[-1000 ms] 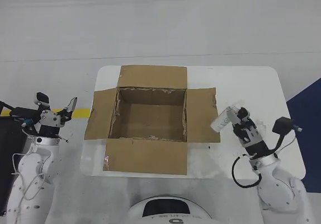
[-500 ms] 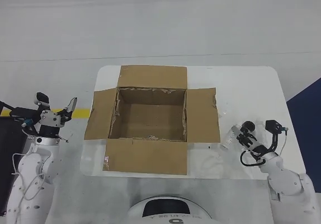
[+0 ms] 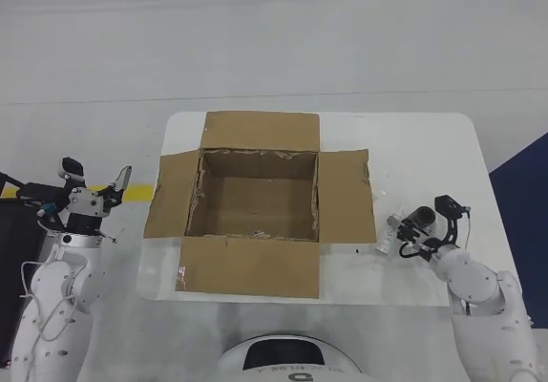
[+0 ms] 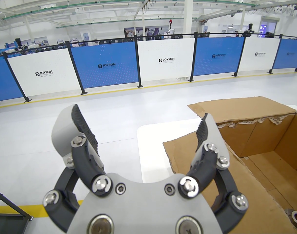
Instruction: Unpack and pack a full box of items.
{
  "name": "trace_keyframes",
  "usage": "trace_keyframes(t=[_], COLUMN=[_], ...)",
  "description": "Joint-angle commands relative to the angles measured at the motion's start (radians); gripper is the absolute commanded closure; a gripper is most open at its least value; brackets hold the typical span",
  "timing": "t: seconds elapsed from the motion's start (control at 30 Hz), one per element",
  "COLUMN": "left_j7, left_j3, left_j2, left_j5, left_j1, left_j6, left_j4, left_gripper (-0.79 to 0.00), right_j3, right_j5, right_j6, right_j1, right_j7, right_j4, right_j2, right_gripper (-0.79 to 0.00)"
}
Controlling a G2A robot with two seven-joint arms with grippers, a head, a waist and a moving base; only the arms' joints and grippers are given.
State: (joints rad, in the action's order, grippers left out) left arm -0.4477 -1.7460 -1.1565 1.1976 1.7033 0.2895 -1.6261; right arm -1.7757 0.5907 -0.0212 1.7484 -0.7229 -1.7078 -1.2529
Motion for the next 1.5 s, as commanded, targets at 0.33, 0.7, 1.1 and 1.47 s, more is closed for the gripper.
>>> trace_keyframes(t=[0.33,0.7,1.1,1.47], left_j7=[0.0,0.0,0.0,0.0], left_j3=[0.0,0.0,0.0,0.0], left_j2=[0.0,0.0,0.0,0.0], left_j5=[0.0,0.0,0.0,0.0], left_j1=[0.0,0.0,0.0,0.0], left_j6=[0.0,0.0,0.0,0.0], left_j4=[0.0,0.0,0.0,0.0], left_gripper=[-0.785,-0.785,-0.785,-0.785], right_j3=[-0.041,-0.118,-0.007,0.09], right_j5=[-0.053,-0.265,-0.295,-0.3], right_j6=[0.083,0.556,0.702,0.624], right_j1=[0.079,0.222,0.092,0.005], right_j7=[0.054,0.327,0.222,0.111], right_j4=[-0.077,-0.199,-0.288,-0.323], right_j2=[0.008,0.004,0.02,0.026], right_gripper=[-0.514,-0.785,-0.785,-0.785])
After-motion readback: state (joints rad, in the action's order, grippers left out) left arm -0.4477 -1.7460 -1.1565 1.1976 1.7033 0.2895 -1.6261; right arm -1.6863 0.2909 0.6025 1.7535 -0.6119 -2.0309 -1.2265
